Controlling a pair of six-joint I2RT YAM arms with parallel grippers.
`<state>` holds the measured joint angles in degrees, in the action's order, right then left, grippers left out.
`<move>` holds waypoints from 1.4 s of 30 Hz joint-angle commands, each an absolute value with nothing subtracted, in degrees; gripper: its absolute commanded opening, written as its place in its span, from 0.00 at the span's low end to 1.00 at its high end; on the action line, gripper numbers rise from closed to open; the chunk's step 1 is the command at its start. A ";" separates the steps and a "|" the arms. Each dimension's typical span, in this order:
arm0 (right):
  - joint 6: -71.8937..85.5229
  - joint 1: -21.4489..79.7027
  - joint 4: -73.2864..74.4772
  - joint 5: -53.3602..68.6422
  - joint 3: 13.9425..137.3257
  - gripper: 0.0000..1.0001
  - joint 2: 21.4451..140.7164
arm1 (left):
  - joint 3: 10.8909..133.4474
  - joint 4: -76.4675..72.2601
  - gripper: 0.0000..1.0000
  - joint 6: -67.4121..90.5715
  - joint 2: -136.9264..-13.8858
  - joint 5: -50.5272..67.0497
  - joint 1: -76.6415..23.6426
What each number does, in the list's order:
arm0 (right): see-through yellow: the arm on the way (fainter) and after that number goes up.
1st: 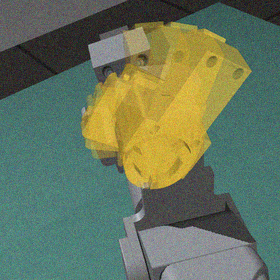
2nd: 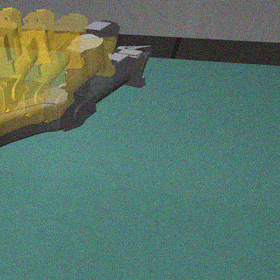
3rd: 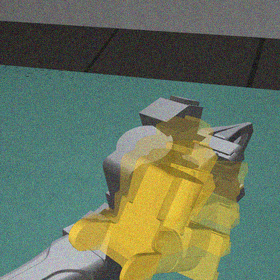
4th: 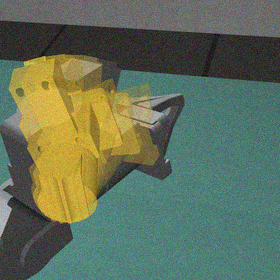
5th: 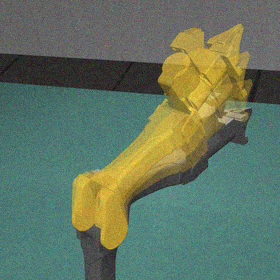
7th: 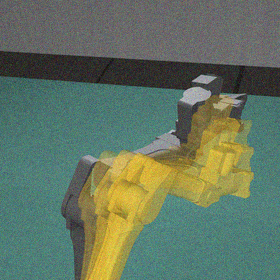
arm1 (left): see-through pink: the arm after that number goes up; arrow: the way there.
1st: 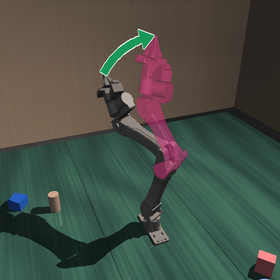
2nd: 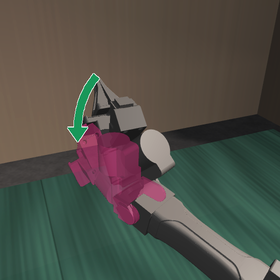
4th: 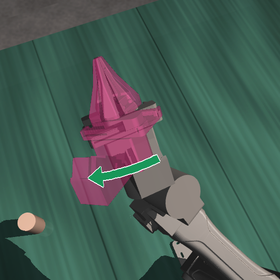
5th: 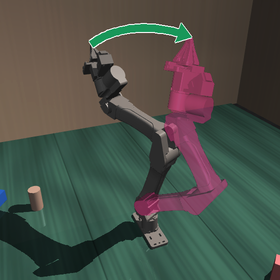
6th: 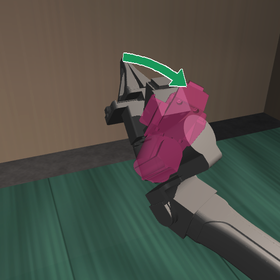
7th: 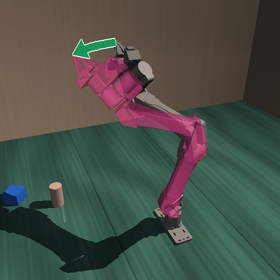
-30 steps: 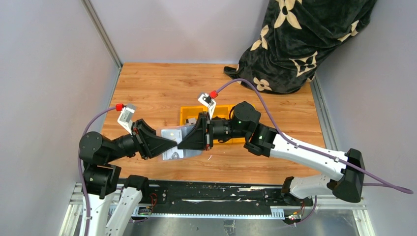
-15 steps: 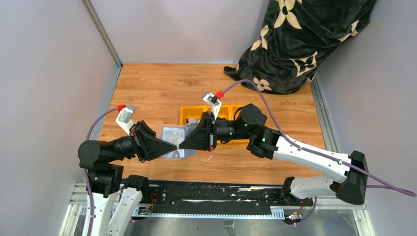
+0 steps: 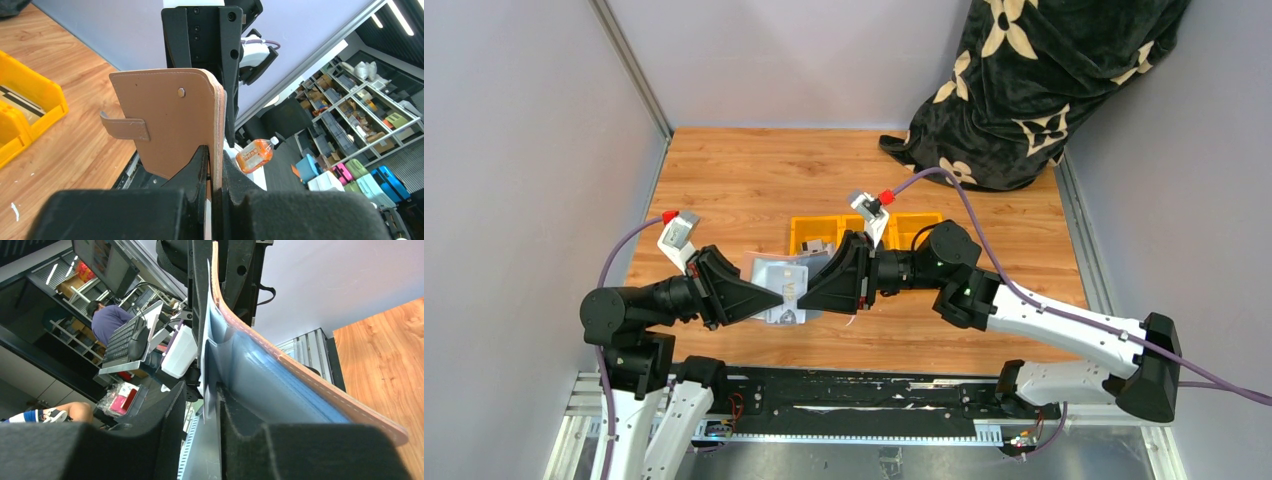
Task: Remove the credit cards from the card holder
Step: Remove the credit card from the card holder.
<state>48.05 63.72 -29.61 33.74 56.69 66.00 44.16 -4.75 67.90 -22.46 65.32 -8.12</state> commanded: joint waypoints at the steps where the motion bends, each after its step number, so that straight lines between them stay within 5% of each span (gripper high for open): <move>1: 49.70 63.75 -34.31 35.54 57.44 0.33 67.04 | 45.37 -7.40 0.01 68.58 -22.41 65.52 -8.17; 6: 50.85 63.73 -36.27 36.74 58.13 0.31 67.19 | 45.88 -4.52 0.00 66.64 -22.20 65.22 -8.17; 13: 50.91 63.63 -37.61 35.11 54.52 0.00 63.18 | 46.25 -4.02 0.00 66.49 -22.06 64.86 -8.17; 20: 51.40 63.63 -37.62 35.66 53.12 0.01 62.13 | 46.82 -3.95 0.00 66.51 -22.15 64.78 -8.17; 30: 51.46 63.62 -36.72 36.23 55.19 0.27 62.94 | 47.87 -2.09 0.00 64.53 -22.24 64.19 -8.17; 35: 49.78 63.23 -31.46 34.44 56.23 0.00 62.18 | 49.00 0.47 0.00 61.80 -22.49 63.63 -8.17; 42: 47.48 59.32 -22.45 32.14 54.15 0.00 56.94 | 51.82 7.90 0.00 54.32 -23.60 62.61 -8.17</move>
<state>50.13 62.04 -28.38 33.52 54.06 61.19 49.15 3.29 59.92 -22.52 63.92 -8.12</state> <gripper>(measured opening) 0.007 0.095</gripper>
